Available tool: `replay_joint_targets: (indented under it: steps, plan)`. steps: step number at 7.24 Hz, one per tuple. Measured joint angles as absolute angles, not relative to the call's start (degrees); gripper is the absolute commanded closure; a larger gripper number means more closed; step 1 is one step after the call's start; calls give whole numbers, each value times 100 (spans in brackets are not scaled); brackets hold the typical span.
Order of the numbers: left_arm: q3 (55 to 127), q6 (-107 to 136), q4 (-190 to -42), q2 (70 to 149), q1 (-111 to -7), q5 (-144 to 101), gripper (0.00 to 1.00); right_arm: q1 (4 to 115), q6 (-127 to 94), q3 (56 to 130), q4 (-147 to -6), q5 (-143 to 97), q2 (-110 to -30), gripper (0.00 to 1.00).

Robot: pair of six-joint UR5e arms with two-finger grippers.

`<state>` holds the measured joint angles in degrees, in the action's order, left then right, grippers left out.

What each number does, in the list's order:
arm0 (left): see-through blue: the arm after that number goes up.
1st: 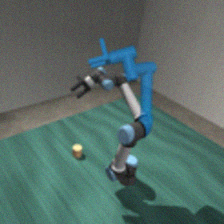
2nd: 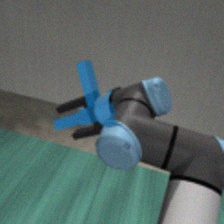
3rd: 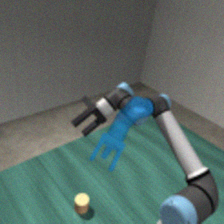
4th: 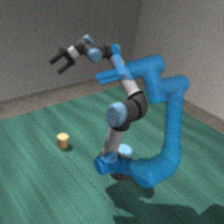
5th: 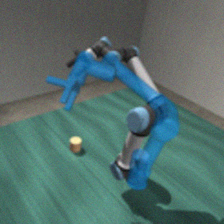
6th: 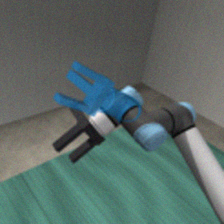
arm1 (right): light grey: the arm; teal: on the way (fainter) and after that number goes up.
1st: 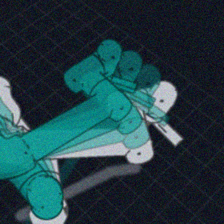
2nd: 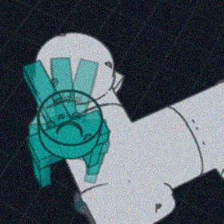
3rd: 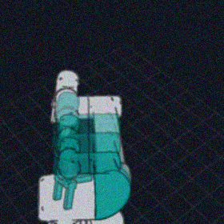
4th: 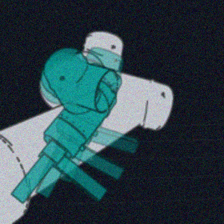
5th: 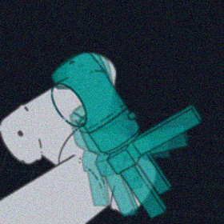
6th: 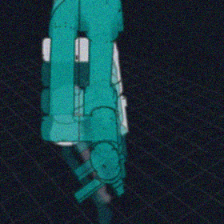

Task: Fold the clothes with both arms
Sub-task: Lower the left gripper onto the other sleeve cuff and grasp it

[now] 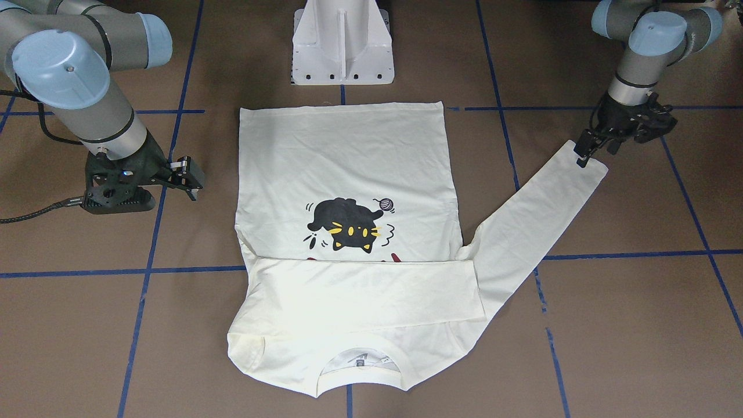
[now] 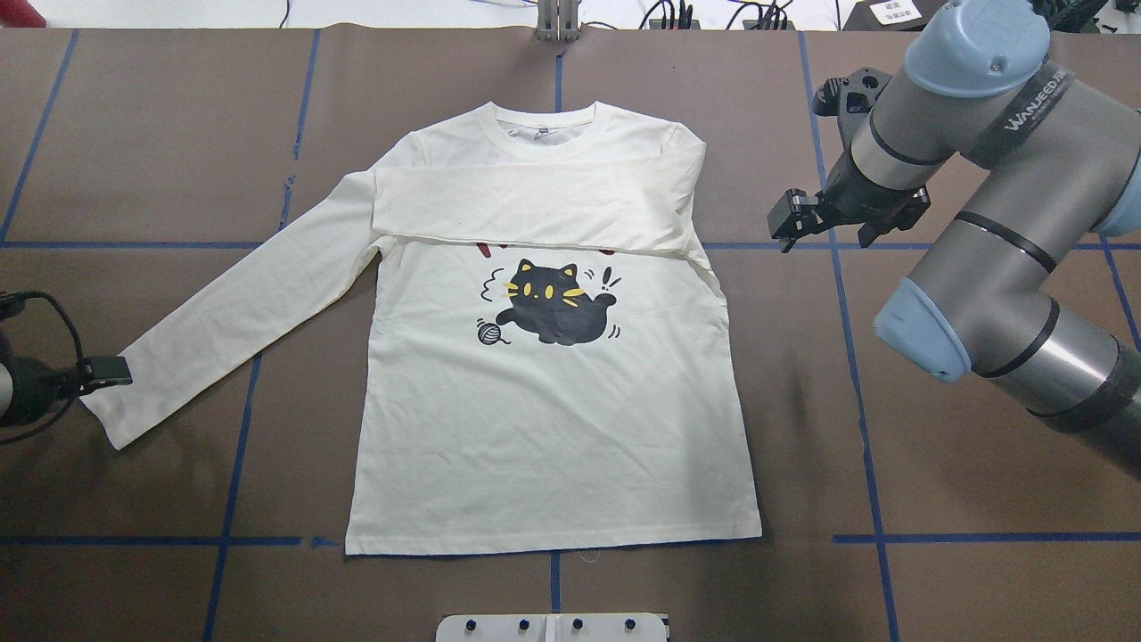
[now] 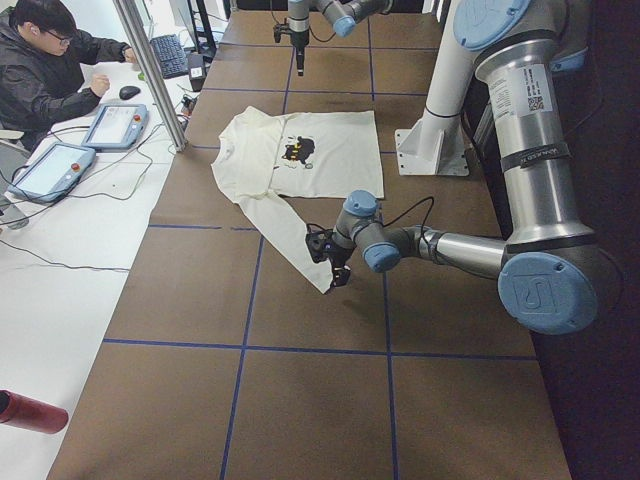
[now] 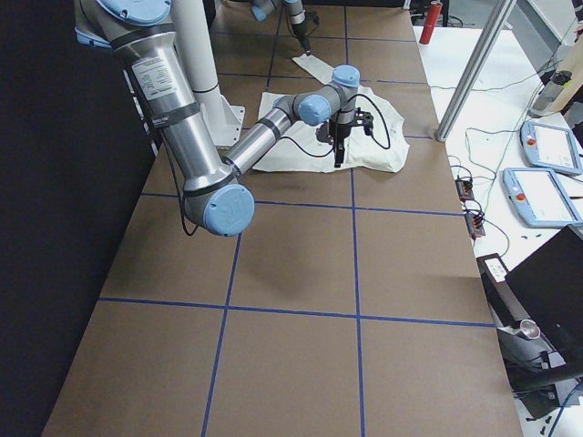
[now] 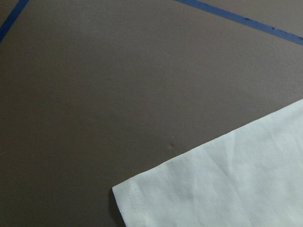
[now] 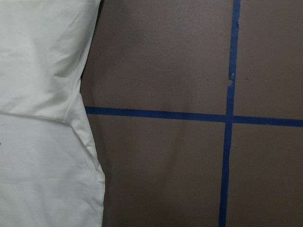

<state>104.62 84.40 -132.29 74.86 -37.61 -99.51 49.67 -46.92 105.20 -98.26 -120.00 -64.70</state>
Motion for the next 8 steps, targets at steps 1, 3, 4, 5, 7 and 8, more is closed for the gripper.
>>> replay_joint_targets:
  steps: [1, 3, 4, 5, 7, 8]
  plan:
    - [10342, 8446, -13253, 7531, -3757, -9949, 0, 4967, -4700, 10523, -9826, -12000, -6462, 0]
    - [10266, 8469, -13276, 7555, -3720, -9951, 0, 4966, -4709, 10528, -9826, -12005, -6448, 0]
    - [10261, 8483, -13279, 7556, -3674, -9957, 0, 4966, -4710, 10531, -9826, -12005, -6445, 0]
    - [10259, 8493, -13280, 7557, -3635, -9966, 1, 4966, -4711, 10542, -9826, -12006, -6445, 0]
    - [10262, 8498, -13280, 7539, -3606, -9995, 22, 4966, -4711, 10566, -9828, -12006, -6448, 0]
    - [10269, 8501, -13280, 7523, -3602, -10004, 39, 4966, -4713, 10578, -9832, -12004, -6443, 0]
